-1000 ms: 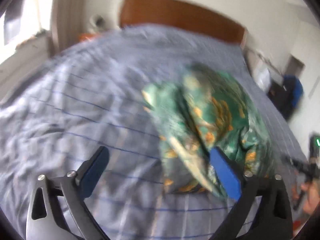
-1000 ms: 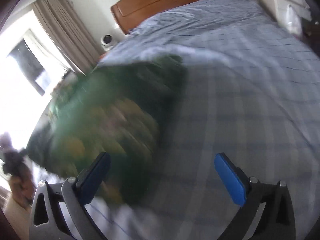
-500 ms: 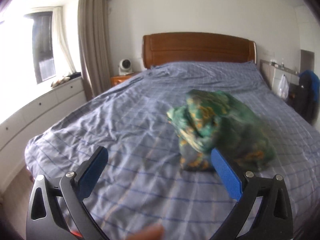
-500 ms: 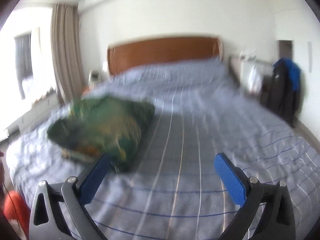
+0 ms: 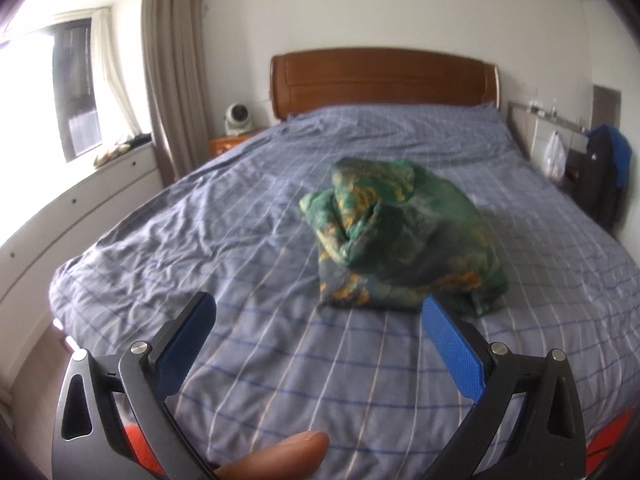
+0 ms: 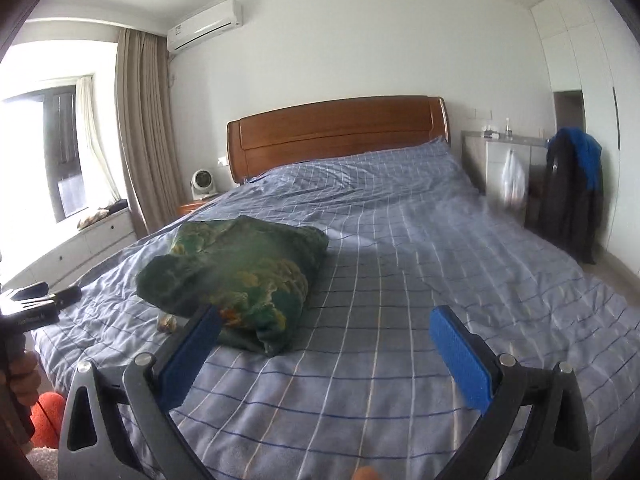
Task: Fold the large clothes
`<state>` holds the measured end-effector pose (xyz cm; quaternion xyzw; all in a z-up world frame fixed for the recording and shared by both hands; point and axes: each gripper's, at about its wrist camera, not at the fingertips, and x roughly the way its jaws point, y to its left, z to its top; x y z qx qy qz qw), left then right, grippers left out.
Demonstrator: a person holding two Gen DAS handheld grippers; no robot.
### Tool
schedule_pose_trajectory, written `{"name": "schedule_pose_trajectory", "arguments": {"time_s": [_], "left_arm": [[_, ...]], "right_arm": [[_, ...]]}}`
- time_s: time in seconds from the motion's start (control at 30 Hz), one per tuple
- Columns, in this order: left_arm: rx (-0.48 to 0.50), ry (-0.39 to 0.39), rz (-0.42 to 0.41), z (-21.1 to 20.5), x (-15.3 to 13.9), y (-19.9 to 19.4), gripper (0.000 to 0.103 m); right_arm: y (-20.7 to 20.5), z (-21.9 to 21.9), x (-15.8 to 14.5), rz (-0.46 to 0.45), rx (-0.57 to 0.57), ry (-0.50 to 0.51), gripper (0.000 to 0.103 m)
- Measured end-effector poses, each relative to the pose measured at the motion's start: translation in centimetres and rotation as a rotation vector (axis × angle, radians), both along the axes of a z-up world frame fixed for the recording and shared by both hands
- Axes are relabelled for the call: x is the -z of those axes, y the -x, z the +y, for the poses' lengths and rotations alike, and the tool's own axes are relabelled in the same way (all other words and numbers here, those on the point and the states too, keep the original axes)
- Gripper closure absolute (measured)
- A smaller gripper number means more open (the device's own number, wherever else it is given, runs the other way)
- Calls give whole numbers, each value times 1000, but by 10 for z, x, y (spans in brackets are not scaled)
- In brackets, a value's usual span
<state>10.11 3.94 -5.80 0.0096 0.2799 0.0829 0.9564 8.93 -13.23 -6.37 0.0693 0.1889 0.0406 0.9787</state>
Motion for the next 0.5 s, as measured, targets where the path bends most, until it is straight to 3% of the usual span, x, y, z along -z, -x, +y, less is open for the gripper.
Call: {"name": "schedule_pose_trajectory", "arguments": {"time_s": [0.1,0.37,0.5], "left_arm": [[12,-13,20,-4,2,3,0],[35,-13,75,-12,6,4,0],[38,-25,97,-15,7,6,0]], "right_arm": [[4,6,1,-6,-12,0,0],[-1,33,1,88,-111,55,0],[-9,47,10,187,-95,107,0]]}}
